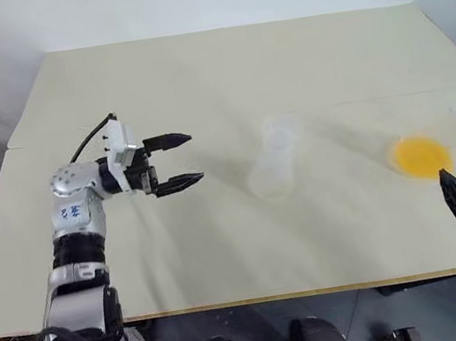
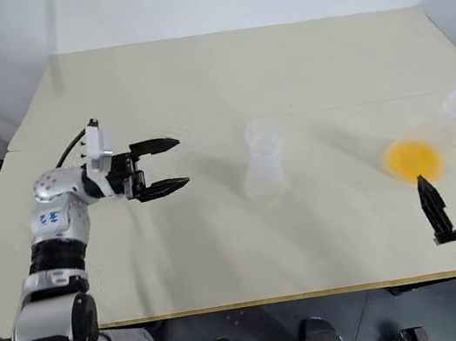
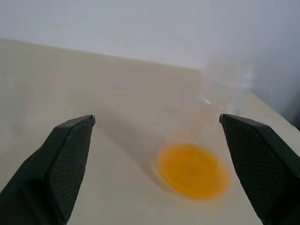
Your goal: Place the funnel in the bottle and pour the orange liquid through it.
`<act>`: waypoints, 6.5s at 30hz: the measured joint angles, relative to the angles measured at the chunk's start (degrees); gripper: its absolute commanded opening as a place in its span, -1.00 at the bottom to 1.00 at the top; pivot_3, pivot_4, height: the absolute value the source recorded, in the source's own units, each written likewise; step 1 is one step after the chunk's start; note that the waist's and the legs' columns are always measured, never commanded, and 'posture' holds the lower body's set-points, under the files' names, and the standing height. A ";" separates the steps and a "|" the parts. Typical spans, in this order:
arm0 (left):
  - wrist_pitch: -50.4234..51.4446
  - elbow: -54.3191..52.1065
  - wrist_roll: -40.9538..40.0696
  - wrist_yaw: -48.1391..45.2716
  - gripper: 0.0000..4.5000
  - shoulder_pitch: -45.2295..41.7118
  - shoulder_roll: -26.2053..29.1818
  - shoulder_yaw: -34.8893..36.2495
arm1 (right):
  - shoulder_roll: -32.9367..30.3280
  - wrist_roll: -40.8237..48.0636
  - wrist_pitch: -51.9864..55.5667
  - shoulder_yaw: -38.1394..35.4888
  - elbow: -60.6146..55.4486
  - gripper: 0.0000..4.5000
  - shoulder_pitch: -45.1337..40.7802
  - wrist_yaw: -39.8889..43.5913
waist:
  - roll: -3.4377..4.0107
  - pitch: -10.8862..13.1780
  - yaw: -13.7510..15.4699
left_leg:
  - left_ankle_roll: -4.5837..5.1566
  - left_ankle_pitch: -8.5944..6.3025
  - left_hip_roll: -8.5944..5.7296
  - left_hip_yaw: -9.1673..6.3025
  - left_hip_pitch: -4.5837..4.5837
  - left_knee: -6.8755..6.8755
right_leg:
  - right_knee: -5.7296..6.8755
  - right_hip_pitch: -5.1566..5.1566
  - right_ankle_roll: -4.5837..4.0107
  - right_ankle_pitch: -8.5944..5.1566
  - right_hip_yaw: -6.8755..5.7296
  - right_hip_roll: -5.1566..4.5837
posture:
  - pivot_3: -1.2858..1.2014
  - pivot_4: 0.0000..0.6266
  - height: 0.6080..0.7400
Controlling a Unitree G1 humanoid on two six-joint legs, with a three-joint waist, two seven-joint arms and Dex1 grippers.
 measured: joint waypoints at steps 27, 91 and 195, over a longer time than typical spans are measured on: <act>13.43 -26.33 -7.80 12.41 0.97 14.61 -0.72 -2.42 | -19.29 3.98 18.05 -0.41 22.87 1.00 -25.90 1.13 | 0.11 -0.06 0.01 | 0.02 0.01 0.00 0.43 0.20 -0.05 | -0.03 0.02 0.00 0.00 0.37 0.03 | 0.03 -0.52 1.00; 12.18 -27.82 -8.53 15.50 1.00 15.19 -2.03 -4.28 | -22.30 -29.48 9.49 36.41 25.48 0.10 -60.48 10.93 | 0.20 -0.02 -0.22 | 0.01 0.01 -0.02 0.40 -0.16 0.04 | -0.06 -0.08 0.00 0.00 -0.02 0.00 | 0.03 -0.52 1.00; 8.71 -27.75 -8.40 20.99 1.00 15.14 -6.05 -6.36 | -22.90 -83.75 -27.93 49.26 32.82 0.10 -67.85 -10.05 | 0.21 -0.02 -1.64 | 0.01 0.01 0.00 -0.10 -0.14 -0.04 | -0.06 -0.08 0.00 0.00 -0.01 -0.01 | 0.03 -0.52 1.00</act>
